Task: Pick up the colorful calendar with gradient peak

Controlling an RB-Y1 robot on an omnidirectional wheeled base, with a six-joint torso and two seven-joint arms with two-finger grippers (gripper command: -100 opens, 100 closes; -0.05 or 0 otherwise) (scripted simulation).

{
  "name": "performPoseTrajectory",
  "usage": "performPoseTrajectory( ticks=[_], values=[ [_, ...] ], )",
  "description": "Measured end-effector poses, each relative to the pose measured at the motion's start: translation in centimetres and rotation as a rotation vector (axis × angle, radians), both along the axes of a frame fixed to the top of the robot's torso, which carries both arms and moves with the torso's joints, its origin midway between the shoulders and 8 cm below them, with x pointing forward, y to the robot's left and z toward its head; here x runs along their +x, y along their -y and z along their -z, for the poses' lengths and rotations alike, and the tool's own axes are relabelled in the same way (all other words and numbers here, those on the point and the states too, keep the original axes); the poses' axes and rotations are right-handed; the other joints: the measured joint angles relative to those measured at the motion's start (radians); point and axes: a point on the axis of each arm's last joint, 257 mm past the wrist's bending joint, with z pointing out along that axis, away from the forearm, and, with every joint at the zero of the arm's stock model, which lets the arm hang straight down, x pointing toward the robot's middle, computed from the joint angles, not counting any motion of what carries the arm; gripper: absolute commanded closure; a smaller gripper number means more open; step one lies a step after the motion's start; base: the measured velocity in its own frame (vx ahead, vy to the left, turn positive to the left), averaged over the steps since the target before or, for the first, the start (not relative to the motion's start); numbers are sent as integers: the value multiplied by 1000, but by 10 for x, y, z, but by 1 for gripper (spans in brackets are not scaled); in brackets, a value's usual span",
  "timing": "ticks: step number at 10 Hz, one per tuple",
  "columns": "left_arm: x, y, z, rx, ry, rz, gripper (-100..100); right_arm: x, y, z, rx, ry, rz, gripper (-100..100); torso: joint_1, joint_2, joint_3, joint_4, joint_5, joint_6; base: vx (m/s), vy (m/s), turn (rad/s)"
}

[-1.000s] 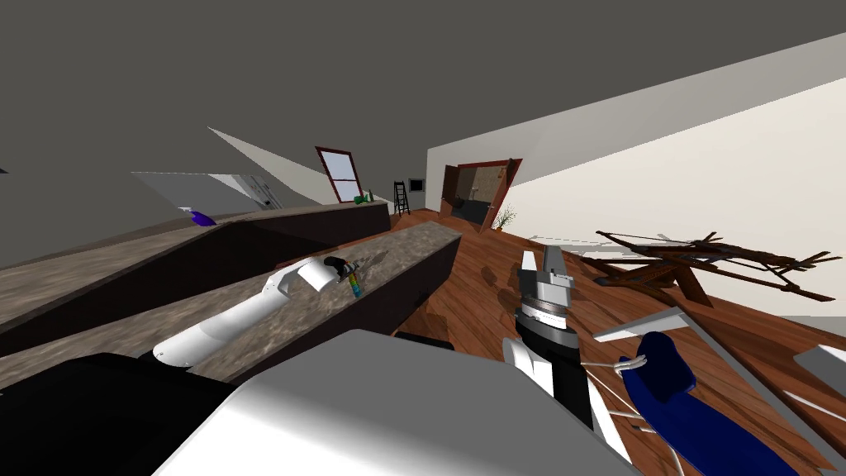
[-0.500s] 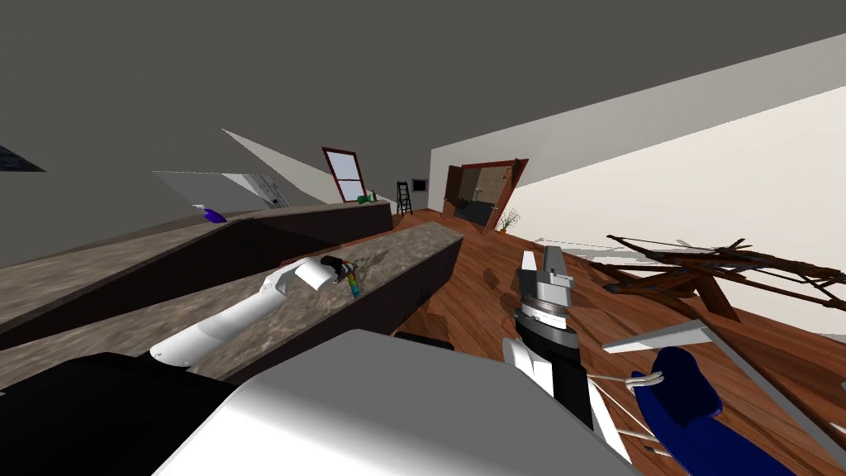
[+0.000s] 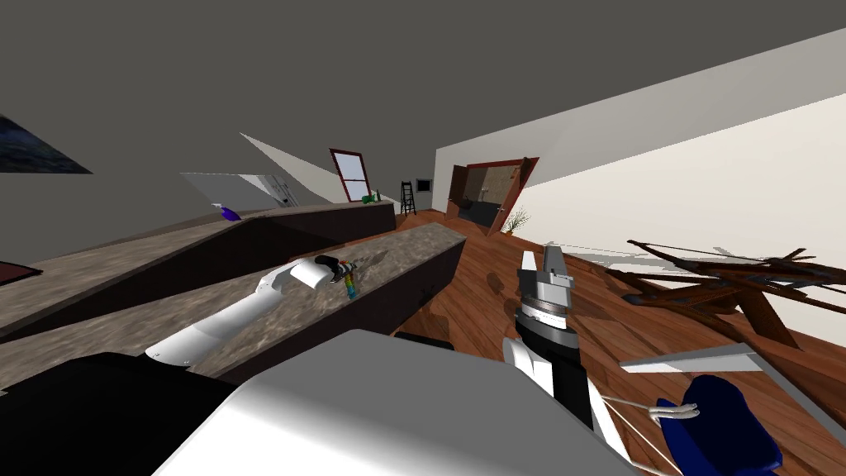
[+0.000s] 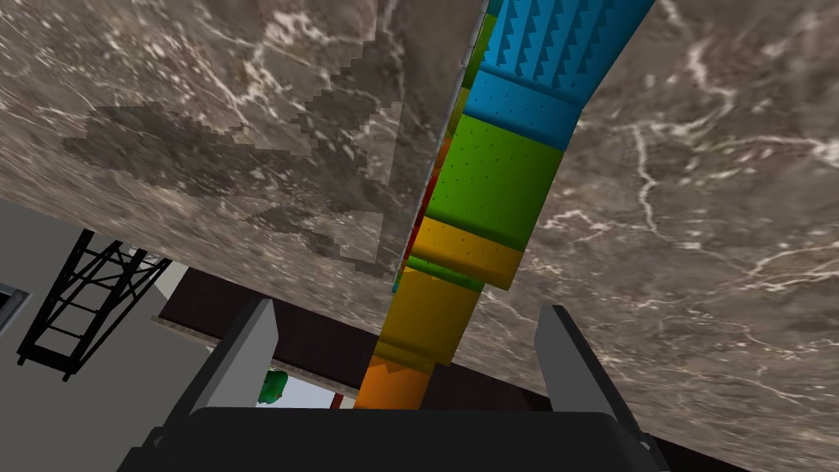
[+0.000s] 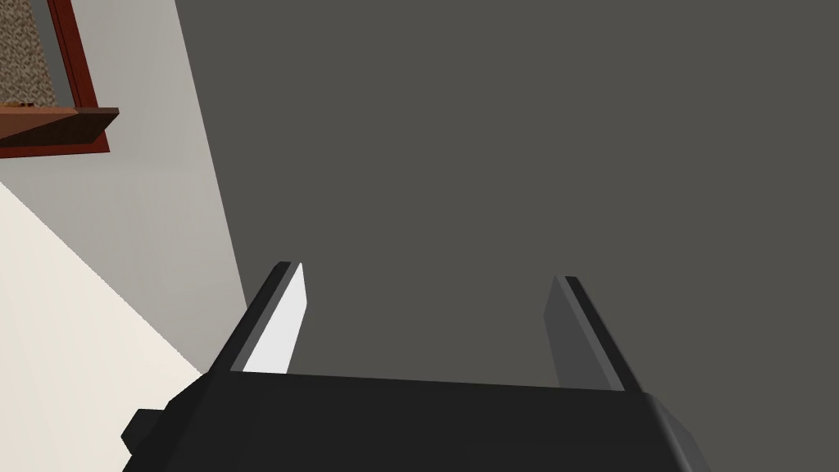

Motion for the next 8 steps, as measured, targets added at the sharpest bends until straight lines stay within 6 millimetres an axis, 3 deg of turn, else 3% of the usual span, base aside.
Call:
performPoseTrajectory(
  ticks=[8],
  values=[
    [2, -28, 6, -1, 9, 71, -100, 0, 0, 0, 0, 0, 0, 0, -1, 0, 0, 0, 0, 0, 57, -68, 92]
  ],
)
